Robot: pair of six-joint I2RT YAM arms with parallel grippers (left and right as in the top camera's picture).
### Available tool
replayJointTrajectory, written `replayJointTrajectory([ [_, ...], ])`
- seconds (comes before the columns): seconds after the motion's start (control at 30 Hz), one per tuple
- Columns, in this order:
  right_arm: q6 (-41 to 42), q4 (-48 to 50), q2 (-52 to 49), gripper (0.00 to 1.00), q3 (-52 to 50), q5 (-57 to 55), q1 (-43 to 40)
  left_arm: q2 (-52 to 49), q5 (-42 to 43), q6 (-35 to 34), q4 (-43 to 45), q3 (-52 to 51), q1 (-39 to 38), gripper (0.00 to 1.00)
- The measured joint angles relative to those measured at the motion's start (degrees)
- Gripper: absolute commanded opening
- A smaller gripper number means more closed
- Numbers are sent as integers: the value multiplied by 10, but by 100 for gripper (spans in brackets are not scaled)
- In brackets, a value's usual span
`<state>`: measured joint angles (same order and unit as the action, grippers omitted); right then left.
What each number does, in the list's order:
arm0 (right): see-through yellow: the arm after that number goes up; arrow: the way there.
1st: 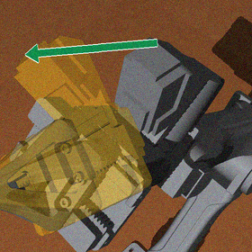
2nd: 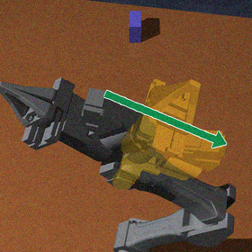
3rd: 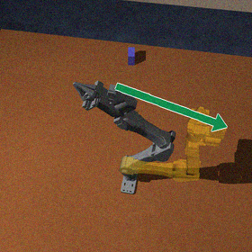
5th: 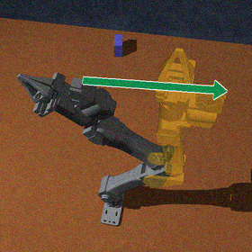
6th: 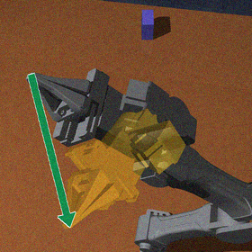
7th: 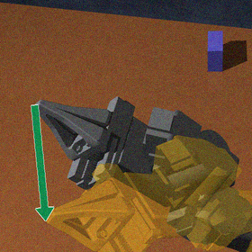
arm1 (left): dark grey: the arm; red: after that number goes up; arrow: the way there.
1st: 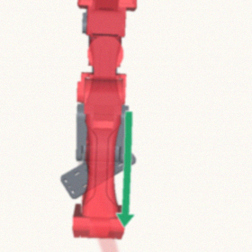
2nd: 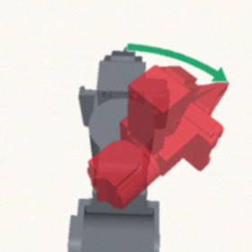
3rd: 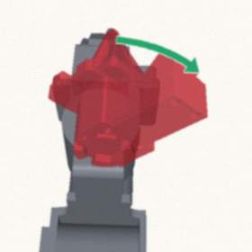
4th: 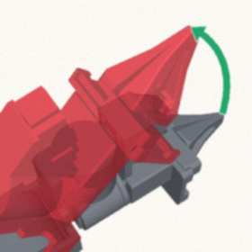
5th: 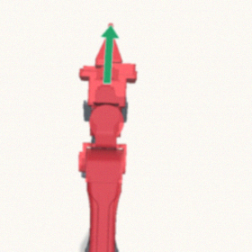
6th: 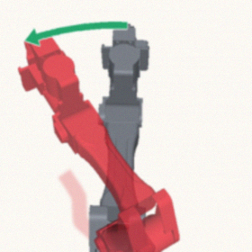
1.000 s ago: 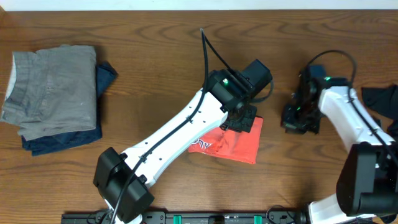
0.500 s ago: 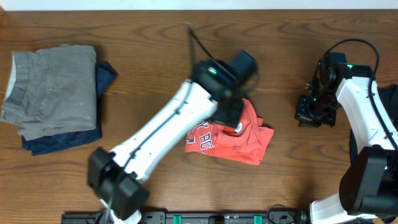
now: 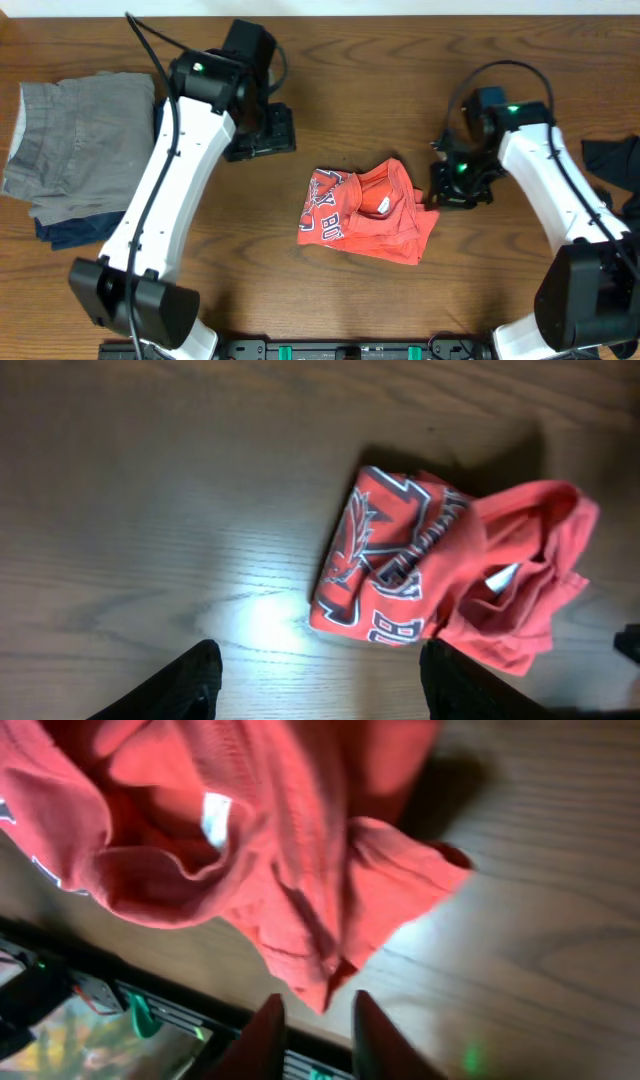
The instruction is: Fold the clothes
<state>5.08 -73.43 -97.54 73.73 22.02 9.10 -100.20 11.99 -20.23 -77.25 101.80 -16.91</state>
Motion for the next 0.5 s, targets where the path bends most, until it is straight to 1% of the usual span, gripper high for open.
replayJointTrajectory([
  [0.17, 6, 17, 0, 27, -29, -2, 40, -7, 31, 10, 33, -48, 13, 65],
  [0.33, 37, 45, 0, 45, -37, -11, 79, -7, 46, 12, 41, -76, 13, 65],
  [0.4, 52, 59, 0, 47, -40, -28, 91, -7, 46, 12, 42, -78, 13, 65],
  [0.5, 80, 78, 0, 47, -54, -63, 110, -7, 48, 12, 42, -78, 13, 65],
])
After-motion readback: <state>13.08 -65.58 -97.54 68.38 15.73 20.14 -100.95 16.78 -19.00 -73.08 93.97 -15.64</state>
